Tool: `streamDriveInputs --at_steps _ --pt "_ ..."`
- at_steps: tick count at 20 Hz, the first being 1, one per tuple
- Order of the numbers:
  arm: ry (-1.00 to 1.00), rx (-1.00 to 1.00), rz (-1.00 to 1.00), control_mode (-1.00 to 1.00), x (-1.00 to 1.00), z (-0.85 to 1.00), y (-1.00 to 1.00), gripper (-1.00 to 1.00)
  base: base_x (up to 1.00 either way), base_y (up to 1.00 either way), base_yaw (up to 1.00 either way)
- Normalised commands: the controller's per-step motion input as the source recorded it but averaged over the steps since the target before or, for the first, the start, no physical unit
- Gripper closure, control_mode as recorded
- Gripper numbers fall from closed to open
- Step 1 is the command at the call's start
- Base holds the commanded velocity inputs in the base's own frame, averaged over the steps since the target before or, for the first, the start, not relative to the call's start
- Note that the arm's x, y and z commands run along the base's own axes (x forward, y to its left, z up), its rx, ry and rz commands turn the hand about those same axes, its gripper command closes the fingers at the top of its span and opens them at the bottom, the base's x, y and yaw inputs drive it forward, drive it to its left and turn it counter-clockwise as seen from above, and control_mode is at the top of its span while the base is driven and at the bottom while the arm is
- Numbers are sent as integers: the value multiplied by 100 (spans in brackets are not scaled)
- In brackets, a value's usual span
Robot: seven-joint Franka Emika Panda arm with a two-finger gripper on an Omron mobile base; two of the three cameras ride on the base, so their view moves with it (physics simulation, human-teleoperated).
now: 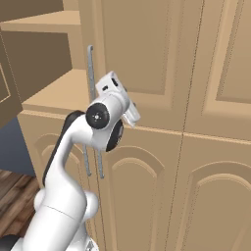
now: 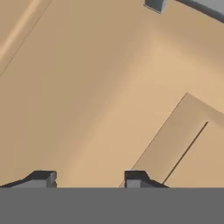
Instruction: Pick the jar and candle from the dining table and place them in the open cabinet. Close the cabinet after placing the objects.
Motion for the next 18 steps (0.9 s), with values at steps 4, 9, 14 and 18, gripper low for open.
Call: streamDriveInputs --at_steps 4,9,14,18 --pt "9 0 -6 -100 6 -13 -2 -100 0 0 0" --pt "0 0 -5 -100 -55 -1 7 -100 0 0 0" --pt "0 1 -4 -100 -85 7 15 -100 0 0 0" --pt "11 2 -4 -100 -35 4 15 -100 0 0 0"
